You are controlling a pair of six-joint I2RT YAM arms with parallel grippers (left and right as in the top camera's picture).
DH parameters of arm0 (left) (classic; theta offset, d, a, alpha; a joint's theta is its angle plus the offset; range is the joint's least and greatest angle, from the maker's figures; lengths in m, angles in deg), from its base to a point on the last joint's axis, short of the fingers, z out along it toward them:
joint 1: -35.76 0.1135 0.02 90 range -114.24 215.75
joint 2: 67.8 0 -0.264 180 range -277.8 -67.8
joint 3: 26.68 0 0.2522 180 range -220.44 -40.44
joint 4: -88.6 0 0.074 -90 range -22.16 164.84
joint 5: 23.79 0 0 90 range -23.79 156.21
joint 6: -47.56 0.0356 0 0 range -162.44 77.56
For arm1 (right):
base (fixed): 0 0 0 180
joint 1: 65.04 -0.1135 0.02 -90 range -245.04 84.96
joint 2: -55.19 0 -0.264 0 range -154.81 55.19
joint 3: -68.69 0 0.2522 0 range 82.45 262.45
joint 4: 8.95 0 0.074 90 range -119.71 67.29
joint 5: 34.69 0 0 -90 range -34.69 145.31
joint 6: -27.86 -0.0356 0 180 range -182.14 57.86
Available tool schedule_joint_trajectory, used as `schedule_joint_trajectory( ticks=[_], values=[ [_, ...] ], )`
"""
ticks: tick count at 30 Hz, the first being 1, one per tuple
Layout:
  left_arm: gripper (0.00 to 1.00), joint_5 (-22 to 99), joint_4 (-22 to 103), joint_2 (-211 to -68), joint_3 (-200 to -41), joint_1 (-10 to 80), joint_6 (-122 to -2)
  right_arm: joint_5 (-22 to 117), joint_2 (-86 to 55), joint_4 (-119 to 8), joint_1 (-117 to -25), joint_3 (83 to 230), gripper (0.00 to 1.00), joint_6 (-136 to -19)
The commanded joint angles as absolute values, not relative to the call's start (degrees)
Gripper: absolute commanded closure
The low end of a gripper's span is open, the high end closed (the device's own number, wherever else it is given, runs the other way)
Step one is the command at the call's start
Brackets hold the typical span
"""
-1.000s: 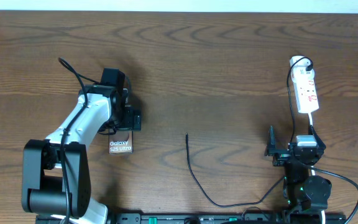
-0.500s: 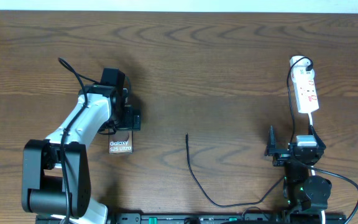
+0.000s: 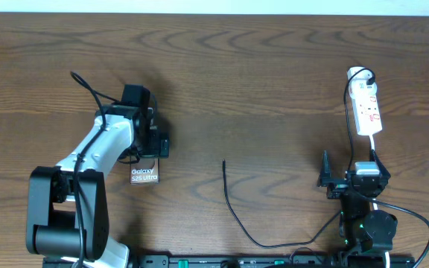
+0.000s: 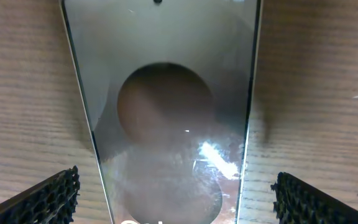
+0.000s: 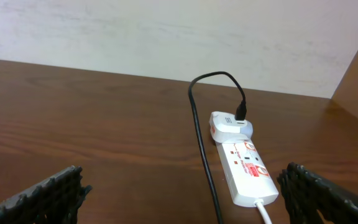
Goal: Plug charger to phone and switch on socket
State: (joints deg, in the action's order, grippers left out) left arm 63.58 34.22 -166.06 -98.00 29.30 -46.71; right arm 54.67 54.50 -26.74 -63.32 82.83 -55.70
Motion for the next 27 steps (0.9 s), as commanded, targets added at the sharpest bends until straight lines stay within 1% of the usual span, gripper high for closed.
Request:
schedule_joint_trajectory(
  ticks=[1, 7, 27],
  values=[
    [0.02, 64.4, 34.7, -166.7, -97.3, 29.3, -46.9, 54.3, 54.8, -27.0, -63.6, 82.7, 0.01, -56.1],
    [0.02, 64.4, 37.4, -166.7, -95.0, 29.3, -46.9, 54.3, 54.8, -27.0, -63.6, 82.7, 0.01, -56.1],
    [0.02, 64.4, 38.6, -166.7, -93.5, 29.3, -46.9, 54.3, 54.8, -27.0, -63.6, 82.7, 0.01, -56.1]
  ],
)
